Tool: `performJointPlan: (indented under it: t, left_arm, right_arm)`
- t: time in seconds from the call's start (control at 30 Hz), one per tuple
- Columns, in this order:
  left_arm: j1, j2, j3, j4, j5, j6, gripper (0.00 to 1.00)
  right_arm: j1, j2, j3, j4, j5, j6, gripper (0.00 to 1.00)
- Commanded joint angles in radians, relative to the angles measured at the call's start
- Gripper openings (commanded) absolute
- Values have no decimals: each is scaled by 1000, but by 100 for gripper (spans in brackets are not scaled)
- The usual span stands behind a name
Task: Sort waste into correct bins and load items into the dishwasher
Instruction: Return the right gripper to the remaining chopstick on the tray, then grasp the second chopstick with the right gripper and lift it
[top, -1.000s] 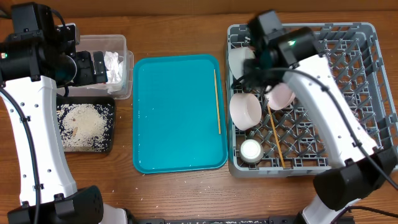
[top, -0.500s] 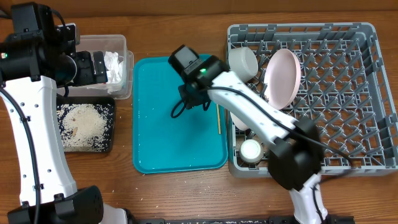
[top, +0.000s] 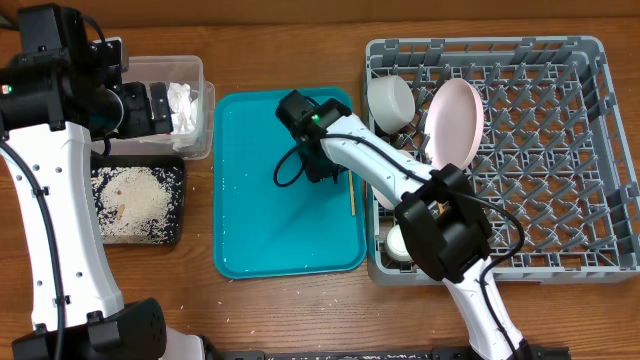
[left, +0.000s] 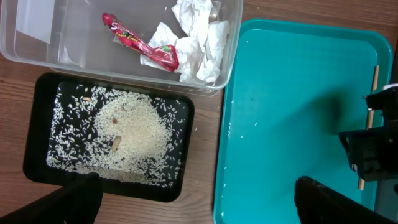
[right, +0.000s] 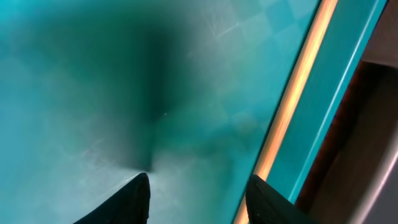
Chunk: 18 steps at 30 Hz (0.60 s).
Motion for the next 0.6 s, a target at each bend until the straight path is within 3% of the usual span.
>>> performJointPlan:
  t: [0.0, 0.57]
  left_arm:
    - [-7, -2, 18, 0, -4, -6, 100]
    - [-7, -2, 18, 0, -3, -6, 100]
  right_arm:
    - [-20, 12, 10, 4, 19, 26, 51]
    - [-81, 47, 8, -6, -192, 1, 51]
